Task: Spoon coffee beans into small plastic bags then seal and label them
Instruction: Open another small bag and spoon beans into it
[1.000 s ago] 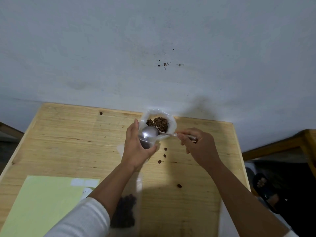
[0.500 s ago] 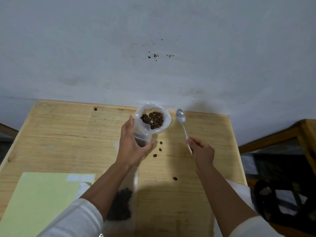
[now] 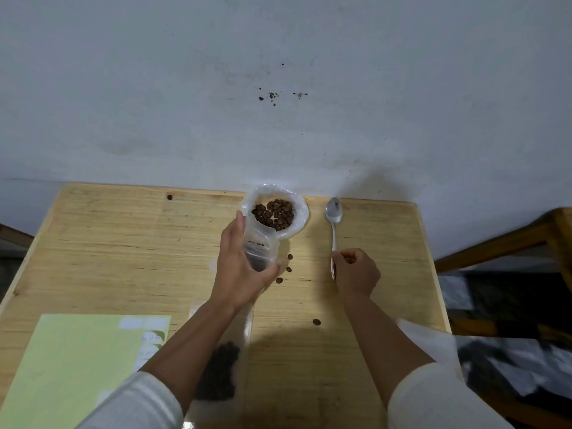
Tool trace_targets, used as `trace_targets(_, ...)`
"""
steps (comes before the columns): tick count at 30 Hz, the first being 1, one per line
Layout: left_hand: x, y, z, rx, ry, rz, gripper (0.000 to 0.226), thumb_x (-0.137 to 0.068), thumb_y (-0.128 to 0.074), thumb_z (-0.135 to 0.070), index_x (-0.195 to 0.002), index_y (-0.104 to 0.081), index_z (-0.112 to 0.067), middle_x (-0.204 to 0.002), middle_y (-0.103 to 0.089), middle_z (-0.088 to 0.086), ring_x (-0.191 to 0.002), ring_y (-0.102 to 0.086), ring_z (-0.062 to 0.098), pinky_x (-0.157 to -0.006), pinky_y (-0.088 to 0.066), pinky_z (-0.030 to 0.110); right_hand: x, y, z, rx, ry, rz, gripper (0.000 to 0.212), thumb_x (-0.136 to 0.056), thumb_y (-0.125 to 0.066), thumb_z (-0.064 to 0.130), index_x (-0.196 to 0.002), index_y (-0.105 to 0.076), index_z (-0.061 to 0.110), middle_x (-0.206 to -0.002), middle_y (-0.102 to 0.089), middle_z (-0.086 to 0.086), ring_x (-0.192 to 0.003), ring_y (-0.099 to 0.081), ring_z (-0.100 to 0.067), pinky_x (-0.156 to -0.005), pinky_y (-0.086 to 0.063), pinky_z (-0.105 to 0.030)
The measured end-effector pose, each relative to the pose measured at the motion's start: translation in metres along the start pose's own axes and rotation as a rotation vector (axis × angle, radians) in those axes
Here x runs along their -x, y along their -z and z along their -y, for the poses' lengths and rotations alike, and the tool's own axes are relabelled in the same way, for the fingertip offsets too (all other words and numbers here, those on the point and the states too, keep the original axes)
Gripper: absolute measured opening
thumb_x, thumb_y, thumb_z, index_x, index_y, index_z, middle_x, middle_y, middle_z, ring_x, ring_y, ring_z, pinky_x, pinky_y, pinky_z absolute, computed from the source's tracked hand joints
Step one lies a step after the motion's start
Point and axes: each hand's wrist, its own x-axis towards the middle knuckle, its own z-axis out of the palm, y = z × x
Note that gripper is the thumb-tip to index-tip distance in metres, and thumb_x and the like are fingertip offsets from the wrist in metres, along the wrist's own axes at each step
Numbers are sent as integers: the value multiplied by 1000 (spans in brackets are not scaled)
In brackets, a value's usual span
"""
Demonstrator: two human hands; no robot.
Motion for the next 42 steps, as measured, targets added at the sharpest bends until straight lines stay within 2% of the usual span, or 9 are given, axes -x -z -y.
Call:
trace_targets(3, 4, 1, -5, 11, -18, 11, 115, -65, -82, -35, -151, -6, -21, -147, -22, 0, -121, -21, -5, -98, -18, 3, 5, 2, 11, -106, 41, 42, 15, -85, -64, 26, -86, -69, 12, -76, -68, 3, -65, -60, -7, -64, -47, -10)
trace_targets(8, 8, 2, -22, 40, -89, 22, 116, -64, -80, -40, -150, -3, -24, -146, -21, -3, -119, -20, -11, -85, -17, -11, 28, 19, 61, -307, 222, 540, 12, -82, -67, 37, -88, -70, 27, -82, -72, 2, -74, -67, -12, -72, -56, -25)
trace_targets(11, 8, 5, -35, 56, -148, 43, 123, -60, -82, -46, -149, -1, -25, -145, -20, -4, -117, -17, -14, -88, -17, -10, 33, 28, 84, -248, 333, 656, 7, -84, -66, 27, -85, -73, 23, -76, -71, 4, -71, -65, -11, -73, -55, -27)
trace_targets(15, 6, 21, -52, 62, -113, 67, 130, -47, -81, -53, -149, -4, -28, -140, -25, -11, -121, -20, -6, -100, -20, 6, 29, 42, 110, -52, 519, 665, 14, -85, -63, 20, -73, -71, 21, -58, -61, 13, -55, -52, 0, -59, -43, -16)
trace_targets(19, -1, 36, -52, 158, -181, -97, 79, -72, -77, -30, -140, -37, -32, -112, -48, -19, -99, -44, -9, -83, -28, -6, 29, 59, 130, 51, 627, 648, 13, -85, -64, 23, -86, -74, 16, -77, -72, 5, -71, -64, -10, -68, -51, -24)
trace_targets(24, -3, 46, -61, 515, -84, -277, 34, -85, -67, -18, -115, -63, -32, -83, -63, -16, -78, -58, -4, -80, -45, 9, 36, 76, 135, -187, 562, 611, 15, -87, -63, 23, -97, -72, 15, -88, -73, 2, -82, -68, -11, -78, -54, -23)
trace_targets(31, 0, 57, -71, 632, -84, -338, 34, -88, -64, -21, -110, -50, -44, -83, -66, -5, -81, -65, 14, -80, -48, 17, 52, 76, 127, -469, 569, 445, 25, -83, -67, 5, -95, -49, 18, -80, -71, -13, -74, -67, -22, -74, -54, -32)
trace_targets(36, -2, 73, -75, 485, -275, -227, 22, -89, -62, -12, -93, -61, -34, -86, -67, -6, -81, -65, 14, -78, -54, 31, 50, 86, 137, -478, 768, 450, 14, -84, -63, -4, -88, -60, 9, -79, -62, -4, -76, -61, -11, -73, -51, -19)
trace_targets(42, -5, 89, -83, 489, -344, -121, 21, -86, -65, -9, -83, -68, -29, -86, -71, -15, -83, -65, 8, -78, -51, 21, 48, 97, 147, -449, 833, 459, 12, -81, -67, -3, -84, -68, 8, -83, -69, -2, -77, -63, -10, -75, -51, -21)
